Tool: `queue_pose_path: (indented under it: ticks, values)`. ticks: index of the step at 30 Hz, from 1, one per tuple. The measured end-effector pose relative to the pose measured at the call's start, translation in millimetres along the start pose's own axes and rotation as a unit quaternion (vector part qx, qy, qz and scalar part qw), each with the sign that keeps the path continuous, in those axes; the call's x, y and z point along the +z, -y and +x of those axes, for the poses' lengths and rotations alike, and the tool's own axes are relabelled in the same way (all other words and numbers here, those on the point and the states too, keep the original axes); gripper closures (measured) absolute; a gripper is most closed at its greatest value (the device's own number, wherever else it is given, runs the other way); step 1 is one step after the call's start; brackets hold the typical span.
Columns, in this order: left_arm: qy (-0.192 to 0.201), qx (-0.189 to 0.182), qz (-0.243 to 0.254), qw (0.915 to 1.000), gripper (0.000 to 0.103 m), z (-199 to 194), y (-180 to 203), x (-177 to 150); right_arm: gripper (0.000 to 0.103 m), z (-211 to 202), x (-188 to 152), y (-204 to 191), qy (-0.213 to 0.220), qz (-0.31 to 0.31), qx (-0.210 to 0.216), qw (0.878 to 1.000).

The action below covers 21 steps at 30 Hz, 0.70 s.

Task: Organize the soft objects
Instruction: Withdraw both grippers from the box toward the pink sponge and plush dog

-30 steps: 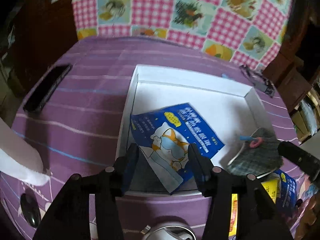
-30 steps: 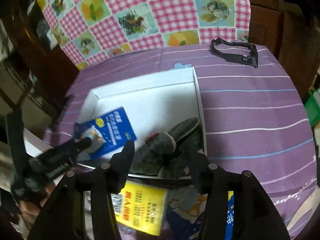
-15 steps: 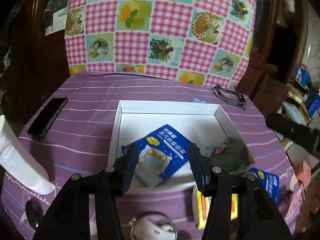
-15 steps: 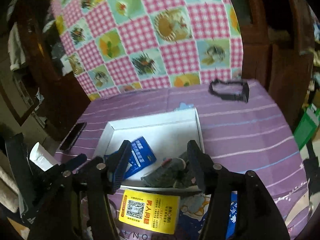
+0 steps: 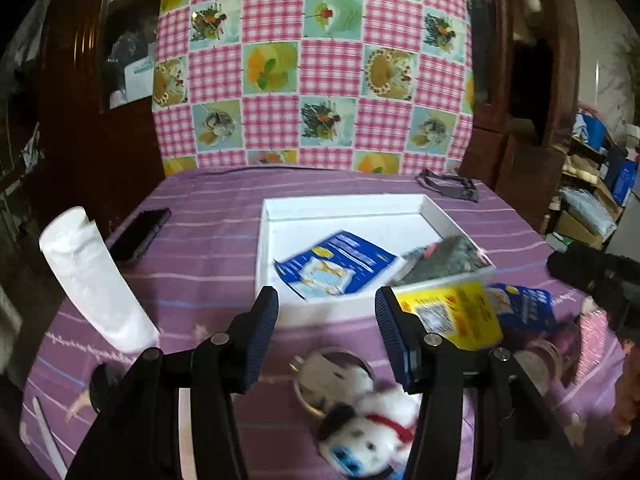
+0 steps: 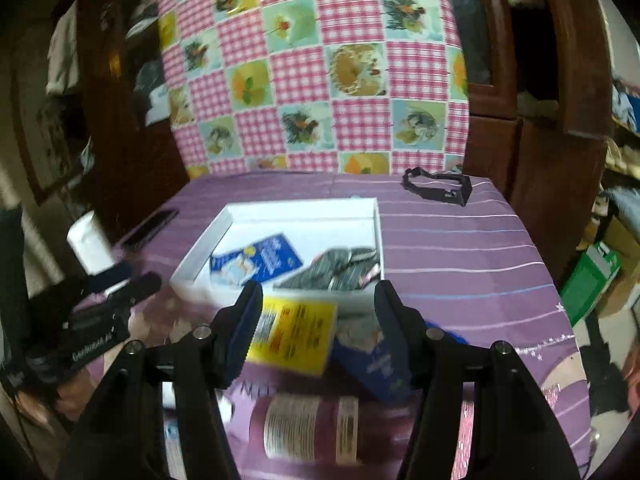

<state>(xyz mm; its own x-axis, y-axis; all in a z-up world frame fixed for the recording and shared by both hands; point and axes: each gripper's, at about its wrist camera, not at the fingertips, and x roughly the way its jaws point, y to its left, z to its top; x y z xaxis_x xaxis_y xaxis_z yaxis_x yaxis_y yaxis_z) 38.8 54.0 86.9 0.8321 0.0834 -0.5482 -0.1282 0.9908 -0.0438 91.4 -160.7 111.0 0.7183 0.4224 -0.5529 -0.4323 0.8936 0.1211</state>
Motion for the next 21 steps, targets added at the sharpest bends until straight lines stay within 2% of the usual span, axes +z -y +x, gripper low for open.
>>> queue_pose_path:
  ticks: [2, 5, 8, 10, 13, 18, 21]
  values:
    - [-0.001, -0.012, 0.001, 0.9999, 0.053, -4.2, 5.3, -8.1, 0.042, -7.4, -11.4, -3.3, -0.001, -0.012, 0.007, 1.0]
    - [0.001, -0.025, 0.011, 0.9996, 0.053, -9.8, 11.6, -21.5, 0.024, -13.1, -29.9, -4.5, -0.009, -0.015, 0.002, 1.0]
    - [-0.014, -0.041, 0.024, 0.9988, 0.053, -11.2, 15.1, -33.3, 0.024, -20.7, -50.6, -2.7, 0.015, -0.013, -0.021, 1.0]
    - [-0.012, -0.044, 0.029, 0.9985, 0.053, -13.8, 18.6, -36.3, 0.024, -22.3, -56.4, -4.6, 0.018, -0.017, -0.055, 0.998]
    - [-0.001, -0.048, 0.034, 0.9983, 0.053, -18.8, 23.6, -39.0, 0.024, -25.1, -55.7, -9.7, 0.022, -0.03, -0.082, 0.996]
    - [-0.002, -0.071, 0.029, 0.9971, 0.052, -20.6, 27.5, -44.2, 0.024, -24.6, -58.0, -2.4, 0.006, -0.004, -0.07, 0.998]
    - [-0.009, -0.076, 0.016, 0.9969, 0.052, -20.6, 28.5, -46.8, 0.024, -22.5, -58.9, 1.1, -0.015, 0.012, -0.045, 0.999]
